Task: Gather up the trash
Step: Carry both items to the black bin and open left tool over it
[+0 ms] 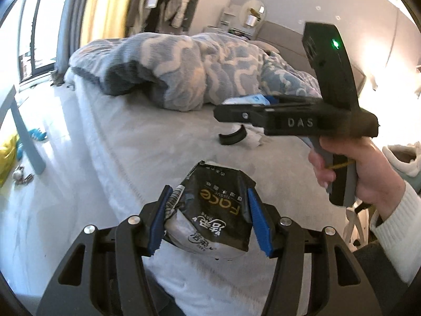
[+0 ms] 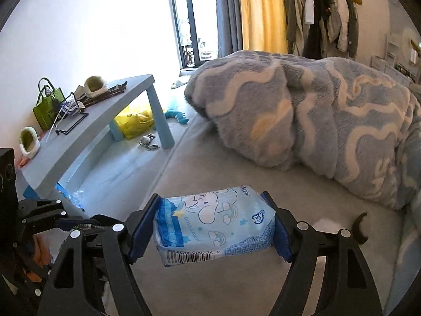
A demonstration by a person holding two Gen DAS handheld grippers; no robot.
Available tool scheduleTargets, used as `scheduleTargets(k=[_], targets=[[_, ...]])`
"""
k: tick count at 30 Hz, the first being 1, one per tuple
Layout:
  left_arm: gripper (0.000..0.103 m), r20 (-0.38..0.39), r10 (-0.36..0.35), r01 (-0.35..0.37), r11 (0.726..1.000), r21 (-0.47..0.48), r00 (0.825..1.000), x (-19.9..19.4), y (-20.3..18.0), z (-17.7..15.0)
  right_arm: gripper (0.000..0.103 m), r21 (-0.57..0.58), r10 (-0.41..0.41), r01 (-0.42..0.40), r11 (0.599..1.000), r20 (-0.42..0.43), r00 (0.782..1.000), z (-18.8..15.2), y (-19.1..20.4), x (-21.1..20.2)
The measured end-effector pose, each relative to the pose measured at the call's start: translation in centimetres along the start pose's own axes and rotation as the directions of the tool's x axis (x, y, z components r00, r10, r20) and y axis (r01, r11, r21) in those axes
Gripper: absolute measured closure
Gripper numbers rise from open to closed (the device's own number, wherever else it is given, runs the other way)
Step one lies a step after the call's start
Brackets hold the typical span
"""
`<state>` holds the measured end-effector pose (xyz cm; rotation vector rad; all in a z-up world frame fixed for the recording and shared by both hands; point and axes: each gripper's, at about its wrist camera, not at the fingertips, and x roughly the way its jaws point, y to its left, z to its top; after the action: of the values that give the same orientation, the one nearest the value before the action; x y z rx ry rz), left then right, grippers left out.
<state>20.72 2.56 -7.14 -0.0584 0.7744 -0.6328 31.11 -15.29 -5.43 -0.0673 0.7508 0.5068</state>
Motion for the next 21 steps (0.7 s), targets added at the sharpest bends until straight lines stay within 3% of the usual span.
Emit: scheduleTargets(k=[10,21], targets=[[0.044,-0.026,0.165,-0.166,0.983,-0.073,0.986,-4.1,2.7,-3.3,0.027,-0.028,0.056,-0.056,0.998,0.003,0.998,-0.9,6.0,-0.3],[0.044,-0.117,0.27,-0.288,0.939,-0.187,0.956,-6.8,7.8,-7.5,0.027,-0.016,0.158,-0.158,0.987,-0.012,0.987,-1.2,12.8,1.0]])
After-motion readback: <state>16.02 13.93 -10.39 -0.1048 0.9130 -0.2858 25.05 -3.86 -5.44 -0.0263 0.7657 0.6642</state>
